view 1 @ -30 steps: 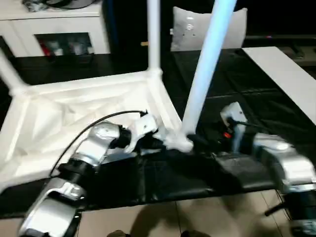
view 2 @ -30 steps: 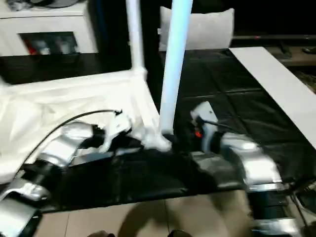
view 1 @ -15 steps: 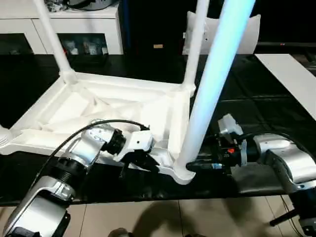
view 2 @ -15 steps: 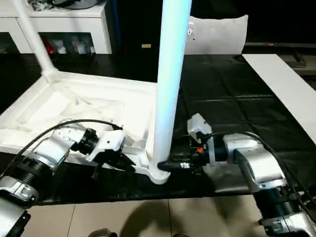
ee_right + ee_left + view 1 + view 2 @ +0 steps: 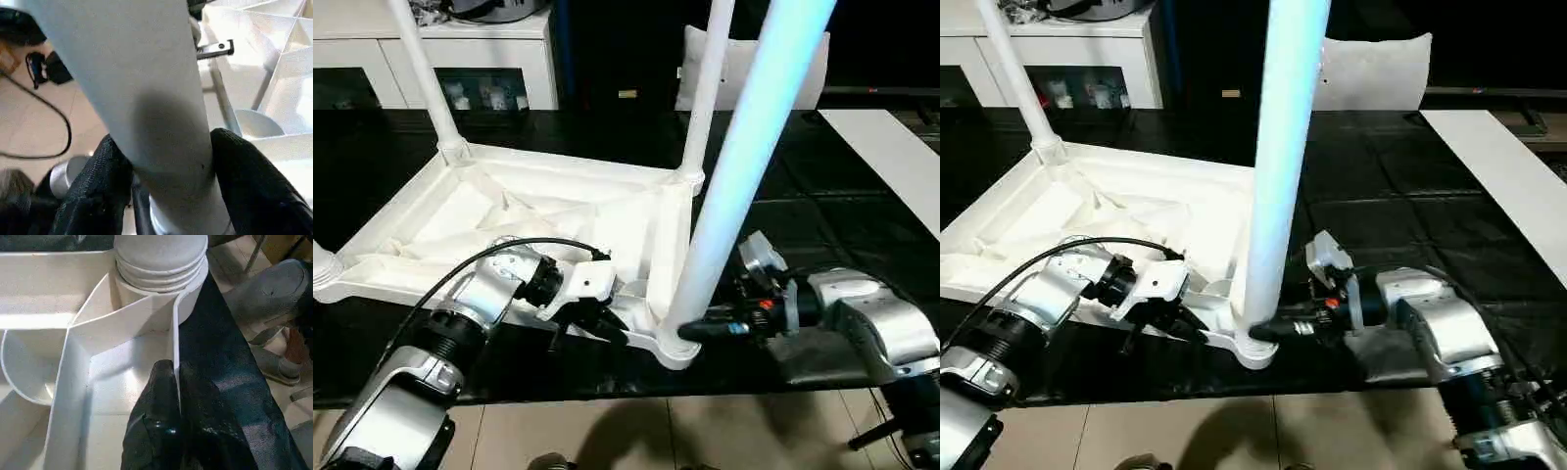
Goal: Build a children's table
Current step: Rotate leg to tighten
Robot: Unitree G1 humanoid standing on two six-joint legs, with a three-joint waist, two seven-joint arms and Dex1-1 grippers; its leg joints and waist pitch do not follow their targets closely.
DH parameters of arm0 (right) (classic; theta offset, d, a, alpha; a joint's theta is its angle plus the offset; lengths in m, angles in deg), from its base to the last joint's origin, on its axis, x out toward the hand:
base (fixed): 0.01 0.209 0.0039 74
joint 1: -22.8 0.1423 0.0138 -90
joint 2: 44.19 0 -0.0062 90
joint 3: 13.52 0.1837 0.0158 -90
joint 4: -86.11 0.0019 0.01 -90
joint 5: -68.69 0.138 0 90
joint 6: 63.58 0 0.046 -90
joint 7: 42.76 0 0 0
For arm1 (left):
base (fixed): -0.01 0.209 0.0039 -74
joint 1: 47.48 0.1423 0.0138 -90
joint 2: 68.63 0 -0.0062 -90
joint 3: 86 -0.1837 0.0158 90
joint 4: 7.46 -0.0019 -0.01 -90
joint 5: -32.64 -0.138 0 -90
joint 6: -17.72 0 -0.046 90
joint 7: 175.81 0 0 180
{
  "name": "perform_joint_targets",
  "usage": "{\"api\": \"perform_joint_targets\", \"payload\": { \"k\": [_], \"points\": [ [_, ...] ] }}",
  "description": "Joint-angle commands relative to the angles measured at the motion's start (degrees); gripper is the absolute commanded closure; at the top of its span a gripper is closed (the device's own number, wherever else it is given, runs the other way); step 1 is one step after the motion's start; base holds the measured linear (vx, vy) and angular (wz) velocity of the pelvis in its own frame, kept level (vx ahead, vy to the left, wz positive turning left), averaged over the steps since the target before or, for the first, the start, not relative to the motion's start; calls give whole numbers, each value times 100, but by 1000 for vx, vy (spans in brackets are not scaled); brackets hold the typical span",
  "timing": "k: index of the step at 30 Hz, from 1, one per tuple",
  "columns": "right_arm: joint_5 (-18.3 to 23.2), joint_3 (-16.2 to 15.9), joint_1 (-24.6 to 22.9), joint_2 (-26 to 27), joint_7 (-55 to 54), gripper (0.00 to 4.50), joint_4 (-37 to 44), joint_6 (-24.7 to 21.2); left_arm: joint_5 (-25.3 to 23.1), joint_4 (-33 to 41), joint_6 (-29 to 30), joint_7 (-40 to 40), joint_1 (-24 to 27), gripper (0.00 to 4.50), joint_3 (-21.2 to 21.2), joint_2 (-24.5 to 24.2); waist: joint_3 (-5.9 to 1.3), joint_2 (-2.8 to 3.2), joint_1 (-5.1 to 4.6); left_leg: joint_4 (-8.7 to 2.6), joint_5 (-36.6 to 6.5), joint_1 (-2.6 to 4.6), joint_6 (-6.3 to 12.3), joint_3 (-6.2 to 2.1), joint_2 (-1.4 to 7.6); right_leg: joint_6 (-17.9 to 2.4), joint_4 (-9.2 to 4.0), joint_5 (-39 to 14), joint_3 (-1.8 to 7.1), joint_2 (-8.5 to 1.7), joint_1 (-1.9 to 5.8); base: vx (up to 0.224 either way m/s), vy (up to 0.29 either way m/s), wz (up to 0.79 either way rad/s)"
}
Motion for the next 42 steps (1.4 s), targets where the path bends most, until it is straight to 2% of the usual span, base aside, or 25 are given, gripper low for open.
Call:
{"api": "perform_joint_targets", "payload": {
  "k": [1, 2, 4, 6, 7, 8, 9, 10, 11, 12, 14, 15, 16, 19, 20, 22, 24, 26, 27, 28, 31, 37, 38, 40, 42],
  "points": [
    [6, 72, -98, 233, -563, 233, 279, -181, 260, 263, 313, -234, -159, 450, 225, 167, -382, -34, -31, -461, -1765, 65, 27, 15, 70, -1058, -495, -2329, 151, -211, 276, 0, 0, 0],
    [-121, 73, -155, 378, -941, 238, 376, -227, 295, 356, 489, -358, -130, 450, 277, 221, -371, 0, -49, -474, -1816, 61, -18, -1, 59, -985, -502, -2472, 143, -204, 278, 0, 0, 0],
    [-355, 203, -171, 840, -1982, 242, 428, -445, 249, 516, 944, -814, -85, 450, 358, 369, -356, -5, -106, -479, -1921, 74, -113, -12, 37, -859, -533, -2758, 133, -201, 246, 0, 0, 0],
    [-376, 342, -133, 1123, -2505, 247, 412, -581, 223, 575, 1103, -1094, -75, 450, 413, 481, -341, -24, -200, -487, -2011, 43, -192, -47, 0, -650, -575, -3221, 90, -202, 262, 0, 0, 0],
    [-487, 503, -54, 1428, -3128, 248, 340, -680, 201, 637, 1382, -1474, -82, 450, 505, 642, -340, -28, -257, -475, -2063, 40, -207, -54, -18, -496, -617, -3484, 67, -200, 244, 0, 0, 0],
    [-487, 503, -54, 1428, -3128, 249, 340, -680, 201, 637, 1382, -1474, -82, 450, 505, 642, -347, -29, -324, -463, -2074, 43, -195, -65, -25, -450, -646, -3562, 62, -205, 232, 0, 0, 0],
    [-707, 633, 65, 1755, -3857, 250, 205, -697, 113, 662, 1677, -2034, -122, 450, 625, 871, -354, -19, -356, -467, -2046, 37, -202, -74, -20, -461, -633, -3500, 61, -205, 237, 0, 0, 0],
    [-769, 676, 96, 1856, -4077, 250, 175, -704, 79, 670, 1773, -2208, -137, 450, 660, 941, -359, -22, -436, -485, -2019, -5, -190, -83, -16, -512, -606, -3317, 52, -186, 254, 0, 0, 0],
    [-799, 702, 117, 1904, -4189, 251, 147, -694, 72, 669, 1814, -2292, -144, 450, 680, 980, -373, -12, -467, -489, -1996, 0, -148, -77, -16, -536, -629, -3184, 49, -183, 260, 0, 0, 0],
    [-946, 822, 230, 2146, -4737, 251, -4, -647, 4, 639, 1988, -2812, -199, 450, 796, 1202, -379, -22, -482, -484, -1969, 7, -143, -72, -9, -581, -617, -3050, 59, -188, 255, 0, 0, 0],
    [-1048, 867, 307, 2299, -5058, 251, -93, -524, -53, 615, 2098, -3253, -249, 450, 887, 1381, -405, -7, -533, -483, -1764, -18, -67, -54, -8, -814, -570, -2412, 81, -170, 287, 0, 0, 0],
    [-1075, 867, 330, 2333, -5112, 251, -118, -441, -65, 605, 2121, -3375, -266, 450, 915, 1432, -405, -8, -539, -475, -1728, -11, -43, -34, -6, -861, -574, -2286, 92, -161, 268, 0, 0, 0],
    [-1109, 848, 347, 2389, -5136, 251, -111, -349, -93, 638, 2194, -3591, -278, 450, 967, 1506, -420, -15, -522, -456, -1604, 0, 36, -11, -10, -996, -549, -1945, 106, -162, 290, 0, 0, 0],
    [-1116, 837, 332, 2384, -5035, 182, -69, -106, -115, 690, 2197, -3718, -283, 450, 990, 1534, -450, -25, -486, -431, -1245, -5, 166, 15, -3, -1174, -486, -1295, 125, -159, 327, 0, 0, 0],
    [-1092, 846, 325, 2366, -4968, 178, -55, -33, -108, 701, 2182, -3721, -284, 450, 994, 1532, -464, -40, -473, -418, -1056, -14, 249, 26, -4, -1245, -459, -1035, 128, -163, 355, 0, 0, 0],
    [-1093, 895, 306, 2317, -4934, 173, -15, 22, -153, 750, 2109, -3629, -251, 450, 935, 1450, -492, -17, -443, -399, -699, -30, 363, 25, 1, -1375, -389, -507, 128, -166, 389, 0, 0, 0],
    [-1079, 880, 254, 2157, -4749, 143, 13, 106, -173, 827, 2076, -3506, -177, 450, 880, 1322, -525, -19, -412, -364, -363, -43, 517, 26, -2, -1531, -318, 72, 126, -164, 417, 0, 0, 0],
    [-997, 909, 200, 1997, -4531, 127, 22, 154, -158, 853, 1967, -3330, -125, 450, 837, 1202, -519, 3, -390, -349, -308, -37, 638, 35, 7, -1637, -301, 323, 120, -153, 386, 0, 0, 0],
    [-987, 915, 196, 1985, -4512, 127, 21, 157, -156, 855, 1960, -3315, -122, 450, 832, 1191, -504, -1, -391, -353, -369, -40, 665, 41, 10, -1656, -312, 277, 119, -154, 384, 0, 0, 0],
    [-907, 948, 166, 1882, -4336, 110, 23, 173, -117, 866, 1868, -3170, -93, 450, 805, 1113, -485, -7, -374, -365, -609, -29, 632, 47, 19, -1641, -347, -86, 115, -166, 382, 0, 0, 0],
    [-618, 849, 11, 1195, -3146, 82, 143, 130, 133, 871, 1285, -2234, 38, 450, 705, 766, -461, 7, -330, -386, -950, -4, 555, 36, 39, -1564, -401, -533, 113, -168, 388, 0, 0, 0],
    [-604, 539, -109, 409, -1899, 37, 154, 489, 216, 761, 877, -1400, 48, 450, 513, 422, -432, 15, -231, -400, -1279, 30, 367, 42, 67, -1410, -437, -1116, 109, -194, 329, 0, 0, 0],
    [-584, 544, -92, 344, -1779, 37, 114, 523, 225, 725, 826, -1284, 33, 450, 488, 384, -423, 18, -203, -404, -1360, 53, 318, 50, 70, -1374, -453, -1277, 112, -190, 302, 0, 0, 0],
    [-477, 498, -65, 185, -1393, 55, 70, 558, 208, 646, 719, -983, -3, 450, 390, 273, -422, 11, -169, -411, -1404, 36, 285, 40, 72, -1327, -450, -1383, 107, -187, 317, 0, 0, 0],
    [-455, 292, -32, -87, -747, 71, -41, 782, 216, 487, 432, -427, -54, 450, 230, 116, -428, -4, -115, -412, -1418, 40, 285, 37, 87, -1280, -447, -1443, 107, -196, 314, 0, 0, 0]
  ]
}}
